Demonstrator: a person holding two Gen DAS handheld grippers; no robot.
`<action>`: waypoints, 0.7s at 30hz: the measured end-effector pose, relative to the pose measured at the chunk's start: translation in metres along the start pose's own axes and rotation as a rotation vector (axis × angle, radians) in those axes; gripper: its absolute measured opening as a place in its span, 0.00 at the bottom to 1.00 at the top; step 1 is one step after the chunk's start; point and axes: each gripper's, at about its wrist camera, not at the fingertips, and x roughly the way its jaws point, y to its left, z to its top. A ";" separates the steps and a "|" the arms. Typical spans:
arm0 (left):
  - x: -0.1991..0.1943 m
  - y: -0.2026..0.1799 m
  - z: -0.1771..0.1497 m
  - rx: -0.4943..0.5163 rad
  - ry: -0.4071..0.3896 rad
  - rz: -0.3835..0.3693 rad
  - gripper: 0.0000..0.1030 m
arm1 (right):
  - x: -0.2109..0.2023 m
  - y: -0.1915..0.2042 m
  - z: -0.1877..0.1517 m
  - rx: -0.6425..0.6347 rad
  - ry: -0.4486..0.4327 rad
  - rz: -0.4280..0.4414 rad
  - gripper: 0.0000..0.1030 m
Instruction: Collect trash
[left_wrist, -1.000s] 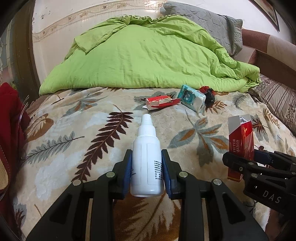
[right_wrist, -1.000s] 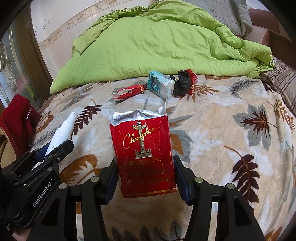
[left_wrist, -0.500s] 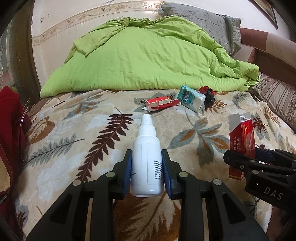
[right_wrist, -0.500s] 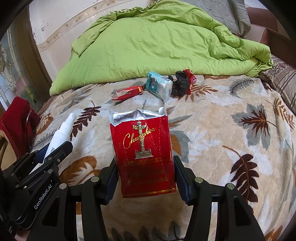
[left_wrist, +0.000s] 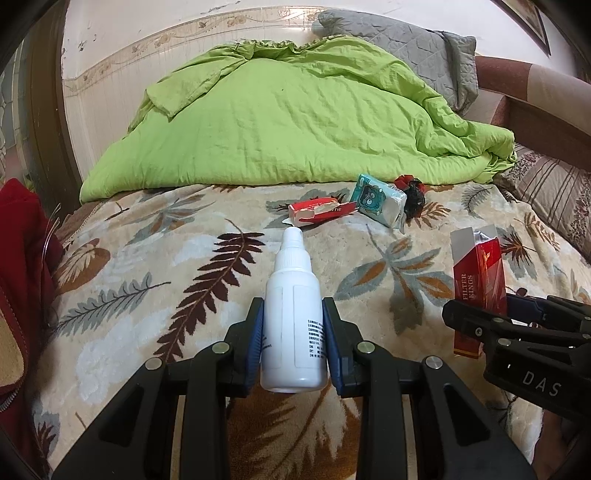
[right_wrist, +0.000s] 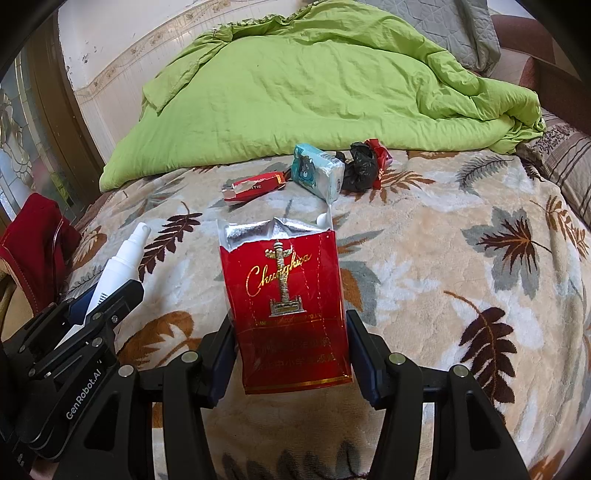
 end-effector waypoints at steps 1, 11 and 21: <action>0.000 0.000 0.000 0.000 -0.001 0.000 0.28 | 0.000 0.000 0.000 0.000 0.001 0.001 0.58; -0.003 -0.002 0.002 0.005 -0.006 -0.001 0.28 | -0.001 0.000 0.000 0.003 -0.002 0.000 0.58; -0.004 -0.004 0.003 0.007 -0.008 0.000 0.28 | -0.001 -0.001 0.000 0.004 -0.004 0.003 0.58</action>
